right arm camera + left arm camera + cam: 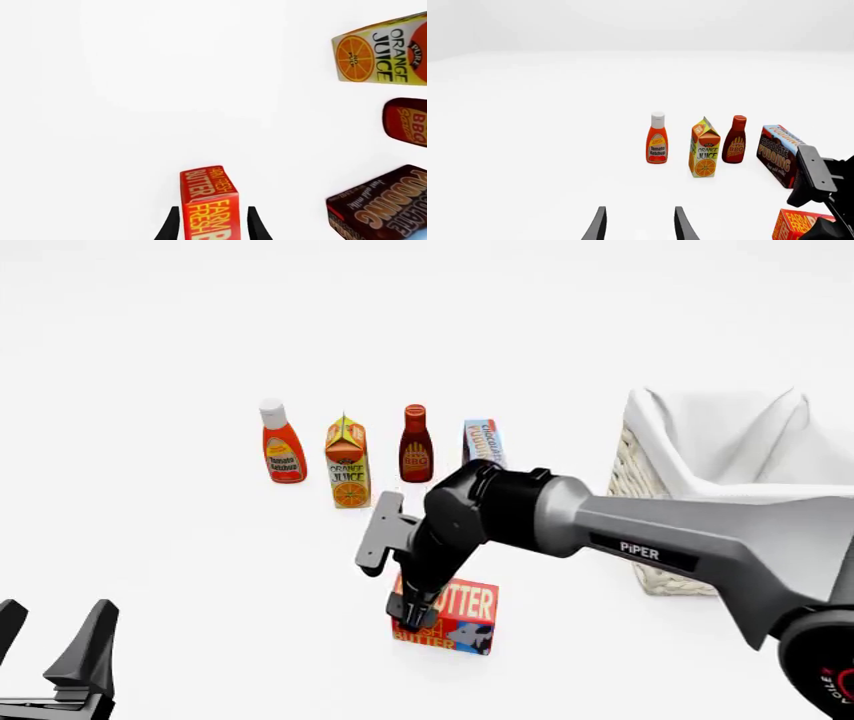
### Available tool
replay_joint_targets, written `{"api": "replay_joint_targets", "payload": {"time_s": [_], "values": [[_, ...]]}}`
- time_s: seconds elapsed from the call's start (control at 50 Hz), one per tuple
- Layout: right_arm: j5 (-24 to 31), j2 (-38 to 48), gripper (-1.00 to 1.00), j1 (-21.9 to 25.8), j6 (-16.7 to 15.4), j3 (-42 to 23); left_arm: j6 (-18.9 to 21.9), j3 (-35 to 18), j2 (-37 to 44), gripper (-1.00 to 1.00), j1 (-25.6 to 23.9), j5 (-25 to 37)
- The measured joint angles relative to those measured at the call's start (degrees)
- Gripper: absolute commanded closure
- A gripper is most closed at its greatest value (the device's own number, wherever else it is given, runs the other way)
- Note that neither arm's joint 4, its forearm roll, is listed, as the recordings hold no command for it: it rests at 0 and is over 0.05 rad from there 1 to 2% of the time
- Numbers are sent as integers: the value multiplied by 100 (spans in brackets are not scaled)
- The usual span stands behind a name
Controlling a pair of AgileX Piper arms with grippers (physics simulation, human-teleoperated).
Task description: Pick the butter and place it in the basket.
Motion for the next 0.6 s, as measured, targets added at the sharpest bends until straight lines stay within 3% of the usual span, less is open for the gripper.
{"api": "replay_joint_targets", "payload": {"time_s": [0.6], "values": [[-146, 197, -100, 10, 31, -31, 0, 0, 0, -100, 0, 0]]}}
